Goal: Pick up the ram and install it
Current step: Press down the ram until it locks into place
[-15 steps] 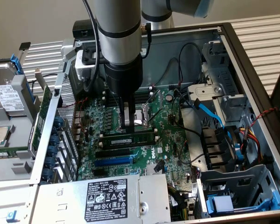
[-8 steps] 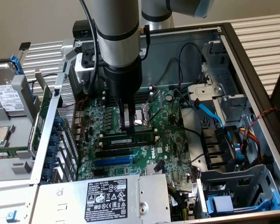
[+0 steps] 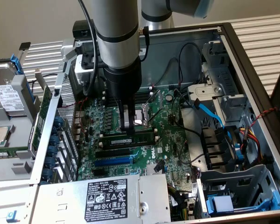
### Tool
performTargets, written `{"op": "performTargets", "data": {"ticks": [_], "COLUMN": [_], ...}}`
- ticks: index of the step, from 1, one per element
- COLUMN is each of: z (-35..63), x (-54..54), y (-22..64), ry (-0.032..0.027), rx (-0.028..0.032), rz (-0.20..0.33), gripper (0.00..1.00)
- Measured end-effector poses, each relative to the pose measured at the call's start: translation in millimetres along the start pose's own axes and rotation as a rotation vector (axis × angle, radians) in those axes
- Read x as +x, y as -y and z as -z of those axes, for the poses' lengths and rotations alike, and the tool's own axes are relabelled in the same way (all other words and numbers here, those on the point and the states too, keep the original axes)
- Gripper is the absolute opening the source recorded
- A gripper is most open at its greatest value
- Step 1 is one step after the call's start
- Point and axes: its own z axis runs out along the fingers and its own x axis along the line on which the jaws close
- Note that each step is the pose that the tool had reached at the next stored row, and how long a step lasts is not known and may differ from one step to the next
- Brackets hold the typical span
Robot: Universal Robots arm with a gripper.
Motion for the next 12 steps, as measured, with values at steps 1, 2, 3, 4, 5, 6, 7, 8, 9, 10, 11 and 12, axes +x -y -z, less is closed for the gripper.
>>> {"op": "performTargets", "data": {"ticks": [1, 2, 3, 4, 5, 6, 7, 8, 9, 10, 11, 12], "z": [-0.1, -0.1, -0.2, -0.3, -0.4, -0.5, -0.5, -0.5, -0.6, -0.6, -0.6, -0.6], "x": [-0.2, -0.2, -0.3, -0.3, -0.3, -0.3, -0.3, -0.3, -0.3, -0.3, -0.3, -0.4], "y": [-0.7, -1.1, -1.3, -1.2, -1.2, -1.2, -1.3, -1.3, -1.3, -1.3, -1.1, -0.9], "ry": [-0.0017, -0.0035, -0.0056, -0.0072, -0.0087, -0.0102, -0.0111, -0.0117, -0.0120, -0.0121, -0.0121, -0.0121], "rx": [0.0001, 0.0000, 0.0001, 0.0002, 0.0002, 0.0002, 0.0001, -0.0004, -0.0011, -0.0017, -0.0025, -0.0037], "rz": [0.000, 0.000, 0.000, 0.000, 0.000, 0.000, 0.000, 0.000, 0.000, 0.000, 0.000, 0.000], "gripper": [0.11, 0.11, 0.11, 0.11, 0.11, 0.11, 0.11, 0.11, 0.11, 0.11, 0.11, 0.11]}}
